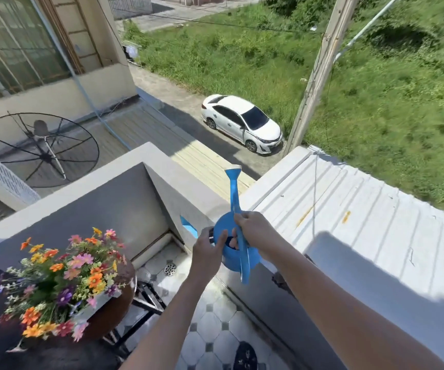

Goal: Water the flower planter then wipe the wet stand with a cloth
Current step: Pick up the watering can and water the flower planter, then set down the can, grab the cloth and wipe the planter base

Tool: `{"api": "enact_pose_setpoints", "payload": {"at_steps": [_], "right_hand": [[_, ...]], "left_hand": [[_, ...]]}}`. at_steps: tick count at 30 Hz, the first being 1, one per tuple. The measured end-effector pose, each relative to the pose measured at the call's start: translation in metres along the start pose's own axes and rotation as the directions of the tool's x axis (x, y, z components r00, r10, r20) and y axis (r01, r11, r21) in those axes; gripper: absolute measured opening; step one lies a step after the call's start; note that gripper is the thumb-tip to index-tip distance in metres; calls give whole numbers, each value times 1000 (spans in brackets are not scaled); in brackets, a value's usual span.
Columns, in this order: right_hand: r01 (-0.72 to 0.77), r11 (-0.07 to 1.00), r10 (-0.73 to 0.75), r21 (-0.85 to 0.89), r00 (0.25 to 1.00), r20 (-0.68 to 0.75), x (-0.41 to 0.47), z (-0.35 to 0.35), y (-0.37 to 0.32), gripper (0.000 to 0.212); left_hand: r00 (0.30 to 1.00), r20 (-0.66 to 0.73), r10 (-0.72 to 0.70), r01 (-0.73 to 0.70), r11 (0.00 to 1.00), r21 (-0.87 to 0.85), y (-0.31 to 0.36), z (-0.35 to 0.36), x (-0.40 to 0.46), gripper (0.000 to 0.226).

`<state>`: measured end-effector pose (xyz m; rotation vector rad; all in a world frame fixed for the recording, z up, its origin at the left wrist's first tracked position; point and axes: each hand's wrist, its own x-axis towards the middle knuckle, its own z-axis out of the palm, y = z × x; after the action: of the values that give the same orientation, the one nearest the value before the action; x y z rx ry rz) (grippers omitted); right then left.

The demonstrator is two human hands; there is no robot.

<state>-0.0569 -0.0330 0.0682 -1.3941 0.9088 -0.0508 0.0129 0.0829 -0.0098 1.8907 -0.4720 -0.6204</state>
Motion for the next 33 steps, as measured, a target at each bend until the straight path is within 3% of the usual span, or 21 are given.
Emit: {"api": "enact_pose_setpoints", "payload": {"at_steps": [11,21,23,26,28,30,33], "right_hand": [[-56,973,53,224,998,16,52,-60,16,22],[-88,956,96,282,995,-16,75,-66,27,12],[-80,963,86,256,996,-10,75,-71,30,18],[-53,985,56,161,998,-18,69,-84,35,26],[9,991,-1,133,998,-63,60,-97,37,22],[99,988,-76,116,979,-189,50,-114,44,18],[138,989,-102,51,895,-433,38,-143,72,15]], "left_hand": [[992,124,32,-28,999,-37,5,63,72,26],[985,166,-49,62,995,-72,-4,76,97,29],[984,165,-67,75,997,-38,-3,75,100,28],[992,72,-107,103,993,61,8,73,101,30],[998,-64,2,11,978,206,25,72,97,33],[967,-139,214,-162,937,311,47,75,87,31],[882,-108,458,-405,856,322,77,92,66,20]]}}
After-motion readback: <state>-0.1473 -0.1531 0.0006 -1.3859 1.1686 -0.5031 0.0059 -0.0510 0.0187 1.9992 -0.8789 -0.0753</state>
